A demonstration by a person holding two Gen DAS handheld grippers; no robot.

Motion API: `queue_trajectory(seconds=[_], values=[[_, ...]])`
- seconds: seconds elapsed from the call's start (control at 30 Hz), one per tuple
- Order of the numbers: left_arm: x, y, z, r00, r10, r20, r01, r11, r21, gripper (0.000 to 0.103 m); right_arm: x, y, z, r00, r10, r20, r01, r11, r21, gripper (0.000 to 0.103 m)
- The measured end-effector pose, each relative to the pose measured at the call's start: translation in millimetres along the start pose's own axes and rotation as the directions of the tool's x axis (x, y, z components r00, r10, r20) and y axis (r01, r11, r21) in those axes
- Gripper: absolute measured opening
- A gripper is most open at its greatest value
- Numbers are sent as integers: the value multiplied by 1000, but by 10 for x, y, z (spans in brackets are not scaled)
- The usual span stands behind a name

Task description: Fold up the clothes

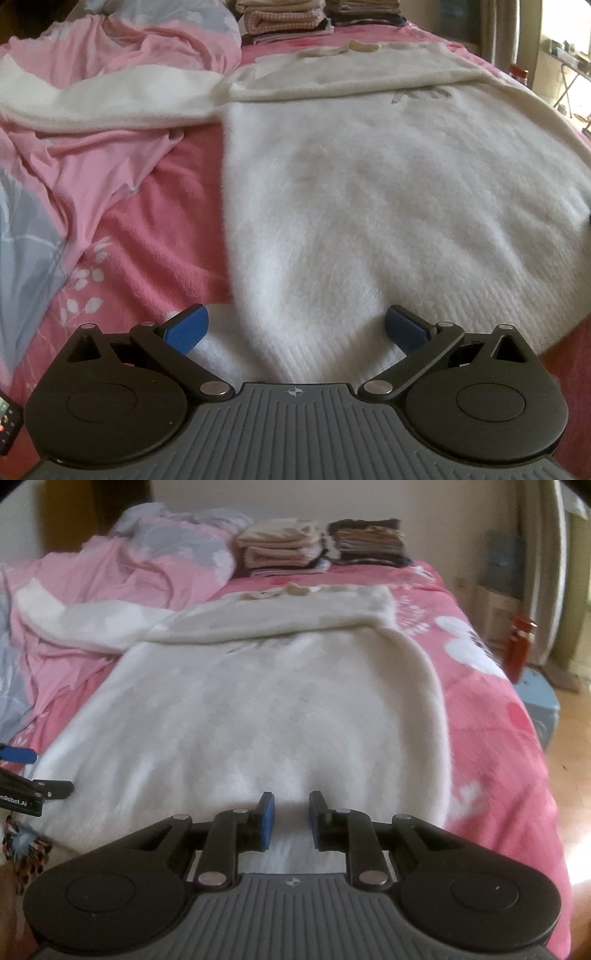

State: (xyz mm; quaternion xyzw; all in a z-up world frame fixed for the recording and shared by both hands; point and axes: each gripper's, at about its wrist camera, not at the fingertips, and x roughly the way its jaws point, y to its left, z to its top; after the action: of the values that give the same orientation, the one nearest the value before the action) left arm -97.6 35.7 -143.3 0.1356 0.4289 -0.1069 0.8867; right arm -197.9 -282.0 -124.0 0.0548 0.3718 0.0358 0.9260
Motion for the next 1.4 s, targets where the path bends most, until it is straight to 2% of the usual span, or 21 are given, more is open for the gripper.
queue_trajectory(seconds=[0.07,0.33,0.47,0.7,1.2,1.4], values=[[1,7,2,1000,0,-7,-1,1000,-11,103,-54,19,0,1000,-2,2,2,1000,0,32],[-10,9,-12,1000,6,-20,-7,999,-43,103,-19,118,169,999,-4,36,5,999,-36,43],[-2,30,-8,1000,-4,-28,3,998,-58,103,137,148,130,999,-34,-12,33,999,-38,50],[-2,11,9,999,-1,-35,-2,998,-63,103,186,241,49,998,-60,-22,59,996,-73,60],[4,28,18,999,-5,-48,1,997,-72,103,248,301,55,996,-68,-56,63,994,-88,77],[11,42,11,999,-10,-49,6,997,-78,103,279,341,42,996,-63,-70,56,994,-92,89]])
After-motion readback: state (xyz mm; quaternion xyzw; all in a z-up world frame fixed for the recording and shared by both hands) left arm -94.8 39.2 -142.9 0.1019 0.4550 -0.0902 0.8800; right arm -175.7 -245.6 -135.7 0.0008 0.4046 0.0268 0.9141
